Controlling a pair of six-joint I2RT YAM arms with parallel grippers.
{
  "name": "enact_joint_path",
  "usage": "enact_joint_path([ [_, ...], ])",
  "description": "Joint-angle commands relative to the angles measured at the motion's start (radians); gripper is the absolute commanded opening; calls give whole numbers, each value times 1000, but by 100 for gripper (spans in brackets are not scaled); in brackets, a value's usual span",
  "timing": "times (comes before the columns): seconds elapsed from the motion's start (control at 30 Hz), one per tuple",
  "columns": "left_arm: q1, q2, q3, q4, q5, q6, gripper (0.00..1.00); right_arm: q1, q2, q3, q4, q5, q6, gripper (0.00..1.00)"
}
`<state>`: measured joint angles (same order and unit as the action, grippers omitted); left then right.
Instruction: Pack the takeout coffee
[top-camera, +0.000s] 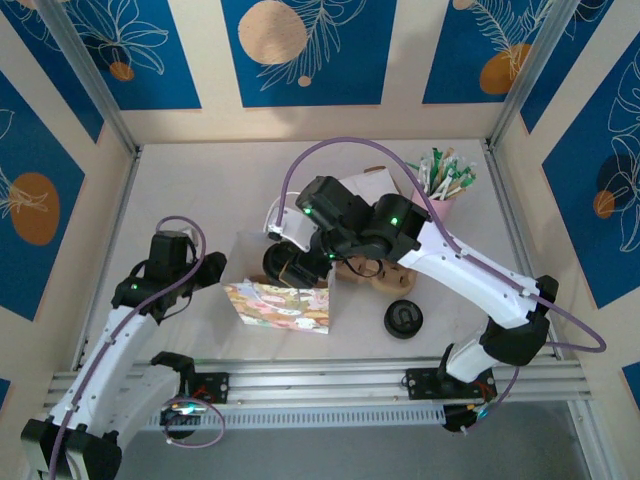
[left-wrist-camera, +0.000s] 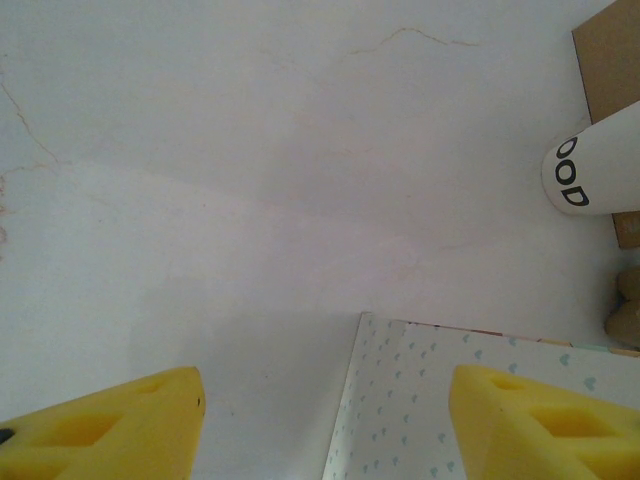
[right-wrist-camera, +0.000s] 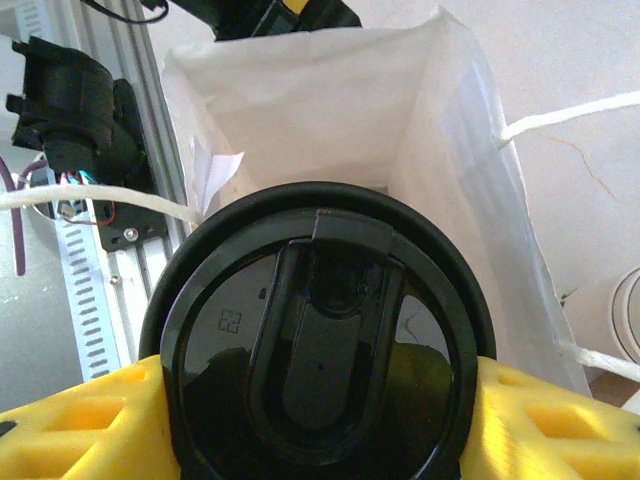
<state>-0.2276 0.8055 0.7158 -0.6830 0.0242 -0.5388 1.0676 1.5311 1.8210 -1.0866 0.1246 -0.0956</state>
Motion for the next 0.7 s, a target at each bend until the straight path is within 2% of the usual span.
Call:
enact_joint_path([
  [0.0, -7, -20, 34, -33, -12, 26, 66, -13, -30, -5, 32, -34, 28, 62],
  [0.27, -8, -22, 29, -27, -7, 24, 66, -32, -11, -6, 33, -71, 34, 62],
  [0.67, -8, 18, -39, 43, 38, -16, 66, -32, 183, 50, -13, -106, -36, 60],
])
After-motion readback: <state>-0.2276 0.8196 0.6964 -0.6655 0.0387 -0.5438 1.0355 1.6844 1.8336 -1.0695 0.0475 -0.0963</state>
